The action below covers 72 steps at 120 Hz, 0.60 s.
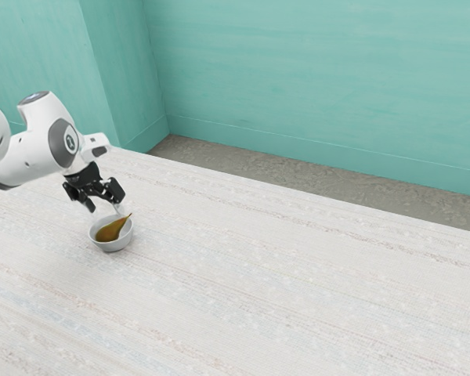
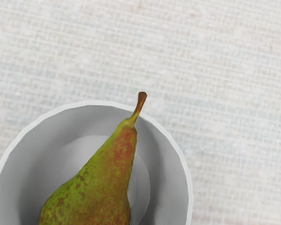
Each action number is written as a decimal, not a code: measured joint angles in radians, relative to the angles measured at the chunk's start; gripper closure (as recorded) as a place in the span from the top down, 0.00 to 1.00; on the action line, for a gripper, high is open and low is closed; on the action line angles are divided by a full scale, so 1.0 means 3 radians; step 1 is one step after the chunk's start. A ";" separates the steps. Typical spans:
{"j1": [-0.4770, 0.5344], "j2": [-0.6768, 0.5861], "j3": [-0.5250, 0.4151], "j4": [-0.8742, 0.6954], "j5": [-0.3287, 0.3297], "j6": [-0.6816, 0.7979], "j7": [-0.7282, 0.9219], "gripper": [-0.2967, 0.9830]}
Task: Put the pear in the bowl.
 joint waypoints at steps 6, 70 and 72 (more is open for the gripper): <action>0.0000 -0.0032 0.0002 0.0011 0.0000 -0.0025 0.0039 0.75; -0.0131 -0.1218 -0.1145 0.1139 0.1584 -0.1730 -0.0334 0.77; -0.0151 -0.1252 -0.1179 0.1155 0.1612 -0.1777 -0.0357 0.77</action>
